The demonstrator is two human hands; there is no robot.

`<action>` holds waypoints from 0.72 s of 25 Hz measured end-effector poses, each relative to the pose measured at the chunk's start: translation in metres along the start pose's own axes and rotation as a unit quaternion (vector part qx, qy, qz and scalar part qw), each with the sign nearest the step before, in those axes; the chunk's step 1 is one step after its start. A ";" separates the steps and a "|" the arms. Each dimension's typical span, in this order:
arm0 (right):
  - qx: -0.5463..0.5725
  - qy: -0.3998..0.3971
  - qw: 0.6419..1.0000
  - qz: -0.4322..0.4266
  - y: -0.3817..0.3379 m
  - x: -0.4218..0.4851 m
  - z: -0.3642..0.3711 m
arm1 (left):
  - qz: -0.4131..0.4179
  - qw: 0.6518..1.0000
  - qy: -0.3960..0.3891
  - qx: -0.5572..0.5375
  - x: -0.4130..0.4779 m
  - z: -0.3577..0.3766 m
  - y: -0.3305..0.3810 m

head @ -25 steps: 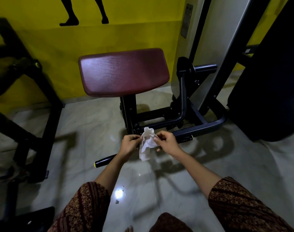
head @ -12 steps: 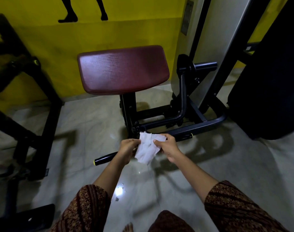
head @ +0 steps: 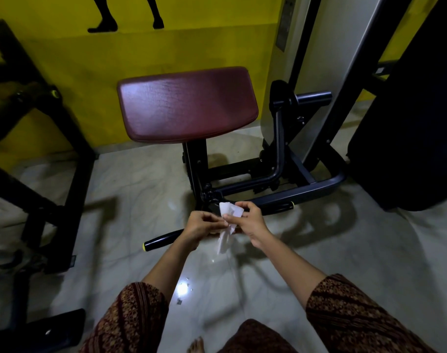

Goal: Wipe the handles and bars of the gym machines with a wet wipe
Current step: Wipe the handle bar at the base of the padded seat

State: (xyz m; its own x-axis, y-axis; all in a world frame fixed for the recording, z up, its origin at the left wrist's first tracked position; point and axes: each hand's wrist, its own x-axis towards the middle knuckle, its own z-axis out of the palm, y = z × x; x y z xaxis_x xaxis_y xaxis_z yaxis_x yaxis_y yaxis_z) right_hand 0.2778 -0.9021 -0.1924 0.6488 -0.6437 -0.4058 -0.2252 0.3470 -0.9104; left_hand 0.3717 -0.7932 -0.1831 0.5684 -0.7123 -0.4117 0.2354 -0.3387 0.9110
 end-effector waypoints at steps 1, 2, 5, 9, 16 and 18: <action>0.001 0.003 1.000 -0.002 0.000 0.000 -0.001 | 0.002 1.000 0.003 0.006 0.000 0.000 0.000; 0.007 0.007 1.000 0.000 0.000 0.001 -0.001 | 0.001 1.000 0.011 0.001 0.001 -0.001 0.000; 0.029 0.005 1.000 0.004 0.002 0.003 -0.005 | -0.009 0.999 0.033 -0.027 0.003 -0.003 0.000; 0.035 0.039 0.999 0.005 0.001 0.009 -0.007 | -0.038 0.993 0.087 -0.066 0.007 -0.010 -0.003; -0.007 0.015 0.999 0.047 0.000 0.005 -0.001 | -0.033 0.993 0.104 -0.032 0.012 -0.008 -0.003; -0.016 0.014 0.999 0.050 0.000 0.006 -0.002 | -0.033 0.993 0.110 -0.030 0.011 -0.012 -0.004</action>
State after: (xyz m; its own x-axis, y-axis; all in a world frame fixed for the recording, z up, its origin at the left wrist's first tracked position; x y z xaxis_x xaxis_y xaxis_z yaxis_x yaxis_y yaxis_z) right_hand 0.2805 -0.9074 -0.1951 0.6013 -0.6267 -0.4957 -0.3107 0.3881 -0.8676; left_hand 0.3861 -0.7924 -0.1905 0.7063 -0.5364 -0.4620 0.3211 -0.3389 0.8843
